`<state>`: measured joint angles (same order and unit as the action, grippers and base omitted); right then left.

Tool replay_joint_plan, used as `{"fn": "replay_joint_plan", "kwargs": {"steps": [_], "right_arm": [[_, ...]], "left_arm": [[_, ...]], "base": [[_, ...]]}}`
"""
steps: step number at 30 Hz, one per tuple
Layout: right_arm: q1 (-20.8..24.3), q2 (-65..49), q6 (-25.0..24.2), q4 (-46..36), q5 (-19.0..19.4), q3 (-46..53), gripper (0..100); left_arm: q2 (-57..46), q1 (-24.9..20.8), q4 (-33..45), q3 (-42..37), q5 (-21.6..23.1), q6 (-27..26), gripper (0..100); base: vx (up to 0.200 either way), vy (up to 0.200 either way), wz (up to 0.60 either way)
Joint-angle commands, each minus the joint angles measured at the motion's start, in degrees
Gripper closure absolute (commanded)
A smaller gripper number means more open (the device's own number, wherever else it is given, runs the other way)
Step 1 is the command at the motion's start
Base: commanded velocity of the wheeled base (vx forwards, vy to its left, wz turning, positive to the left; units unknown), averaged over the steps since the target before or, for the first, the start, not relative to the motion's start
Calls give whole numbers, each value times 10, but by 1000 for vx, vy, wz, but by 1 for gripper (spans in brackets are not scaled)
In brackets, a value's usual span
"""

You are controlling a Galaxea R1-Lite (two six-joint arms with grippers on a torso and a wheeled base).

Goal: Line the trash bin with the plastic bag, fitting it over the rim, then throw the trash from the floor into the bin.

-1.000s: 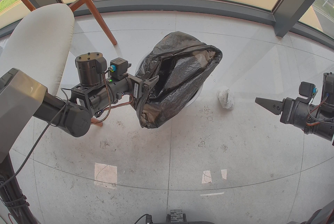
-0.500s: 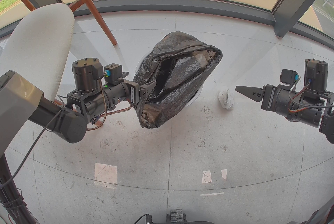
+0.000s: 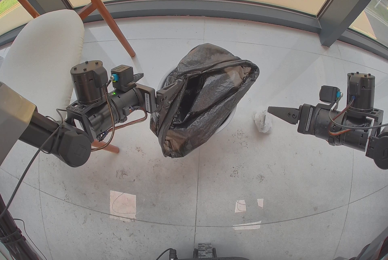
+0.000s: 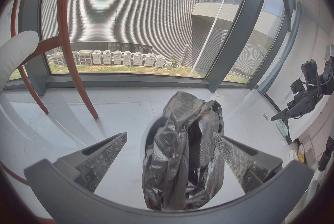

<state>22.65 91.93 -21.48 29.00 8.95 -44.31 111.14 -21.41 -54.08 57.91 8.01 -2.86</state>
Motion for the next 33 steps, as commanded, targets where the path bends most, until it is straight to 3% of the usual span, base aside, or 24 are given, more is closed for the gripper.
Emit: {"fn": "replay_joint_plan", "kwargs": {"steps": [1,12,16,20,24,33], "right_arm": [[0,1,-1,0,0,5,0],[0,-3,0,0,0,12,0],[0,-3,-1,0,0,12,0],[0,-3,-1,0,0,13,0],[0,-3,-1,0,0,18,0],[0,-4,0,0,0,19,0]], "left_arm": [[-2,-3,-1,-2,-1,0,0],[-6,-25,-2,-25,-1,-1,0],[-29,-65,-19,-99,-19,-2,0],[-46,-88,-47,-183,-52,-1,0],[-39,-85,-81,-249,-55,-27,0],[-3,-87,-99,-267,-46,-84,0]], "base": [[200,0,0],[200,0,0],[200,0,0],[0,0,0],[0,0,0],[0,0,0]]}}
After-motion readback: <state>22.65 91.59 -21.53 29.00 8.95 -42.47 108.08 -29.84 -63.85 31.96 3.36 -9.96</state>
